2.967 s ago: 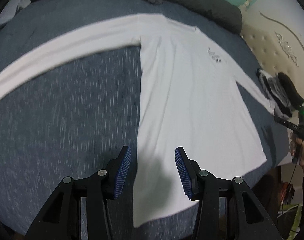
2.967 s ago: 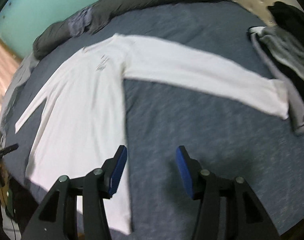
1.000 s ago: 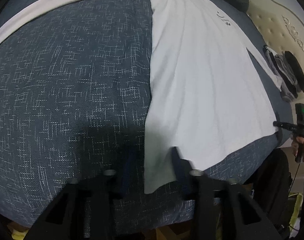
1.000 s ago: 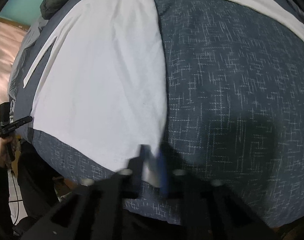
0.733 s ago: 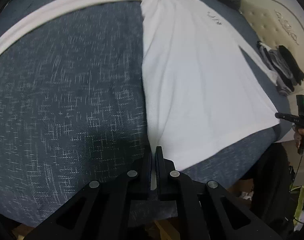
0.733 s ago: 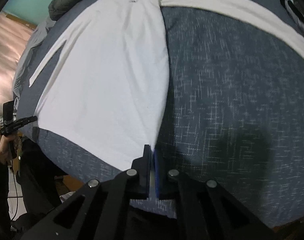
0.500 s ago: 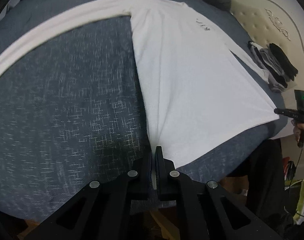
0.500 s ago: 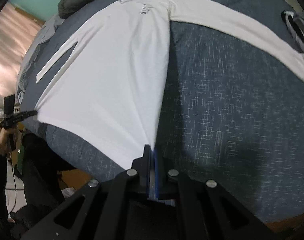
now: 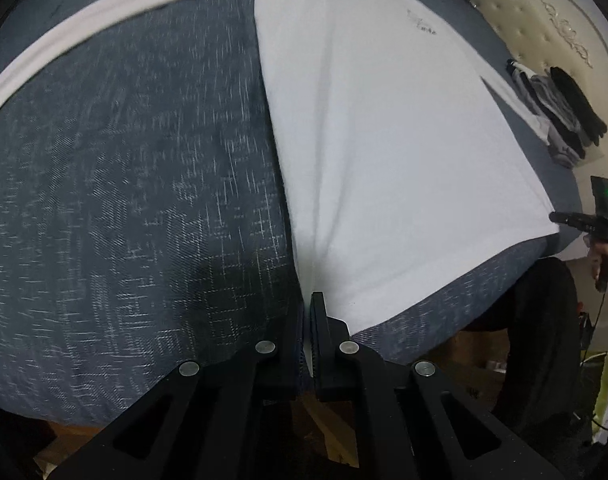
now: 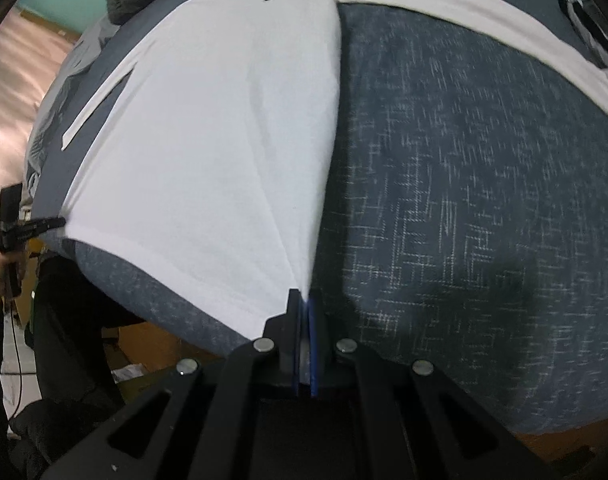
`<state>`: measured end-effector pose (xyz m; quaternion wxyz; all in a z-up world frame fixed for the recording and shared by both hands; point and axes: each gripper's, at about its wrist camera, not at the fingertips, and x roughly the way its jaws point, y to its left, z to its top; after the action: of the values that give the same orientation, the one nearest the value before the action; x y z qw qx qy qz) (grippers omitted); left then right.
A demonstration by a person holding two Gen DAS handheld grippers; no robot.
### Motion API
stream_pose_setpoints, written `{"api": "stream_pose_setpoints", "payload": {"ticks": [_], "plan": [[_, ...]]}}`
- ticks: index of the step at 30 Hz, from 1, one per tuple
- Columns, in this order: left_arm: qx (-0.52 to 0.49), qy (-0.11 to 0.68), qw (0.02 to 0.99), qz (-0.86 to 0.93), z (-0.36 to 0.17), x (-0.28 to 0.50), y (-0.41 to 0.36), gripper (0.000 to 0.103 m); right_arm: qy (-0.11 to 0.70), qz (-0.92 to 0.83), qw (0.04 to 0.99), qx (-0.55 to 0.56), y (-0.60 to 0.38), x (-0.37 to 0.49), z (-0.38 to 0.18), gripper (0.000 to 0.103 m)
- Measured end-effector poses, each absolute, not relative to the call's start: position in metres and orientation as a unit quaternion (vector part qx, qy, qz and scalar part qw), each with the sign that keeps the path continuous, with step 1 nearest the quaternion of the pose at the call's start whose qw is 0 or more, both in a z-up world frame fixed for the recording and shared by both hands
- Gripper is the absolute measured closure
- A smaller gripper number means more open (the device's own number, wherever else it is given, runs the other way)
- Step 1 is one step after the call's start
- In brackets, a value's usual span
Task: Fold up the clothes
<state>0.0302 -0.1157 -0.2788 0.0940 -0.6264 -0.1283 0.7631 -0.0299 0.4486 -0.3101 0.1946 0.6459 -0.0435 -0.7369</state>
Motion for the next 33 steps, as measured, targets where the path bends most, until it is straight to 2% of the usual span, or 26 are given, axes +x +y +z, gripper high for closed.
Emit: {"api": "stream_pose_setpoints", "payload": {"ticks": [13, 16, 18, 24, 31, 33], "plan": [[-0.635, -0.136, 0.087, 0.755, -0.303, 0.026, -0.122, 0.099, -0.054, -0.737, 0.205, 0.642, 0.446, -0.034, -0.324, 0.098], [-0.636, -0.138, 0.084, 0.755, -0.301, 0.026, -0.125, 0.093, -0.055, -0.744, 0.204, 0.633, 0.451, -0.040, -0.314, 0.097], [-0.633, -0.137, 0.078, 0.758, -0.293, 0.025, -0.130, 0.082, -0.056, -0.749, 0.204, 0.628, 0.454, -0.044, -0.307, 0.096], [-0.602, -0.139, 0.061, 0.784, -0.263, 0.009, -0.148, 0.072, -0.058, -0.764, 0.203, 0.610, 0.463, -0.055, -0.286, 0.094], [-0.567, -0.163, 0.048, 0.806, -0.250, -0.047, -0.159, 0.070, -0.082, -0.787, 0.189, 0.581, 0.456, -0.092, -0.271, 0.080], [-0.555, -0.162, 0.039, 0.815, -0.252, -0.064, -0.142, 0.070, -0.086, -0.792, 0.187, 0.575, 0.456, -0.105, -0.271, 0.079]]}}
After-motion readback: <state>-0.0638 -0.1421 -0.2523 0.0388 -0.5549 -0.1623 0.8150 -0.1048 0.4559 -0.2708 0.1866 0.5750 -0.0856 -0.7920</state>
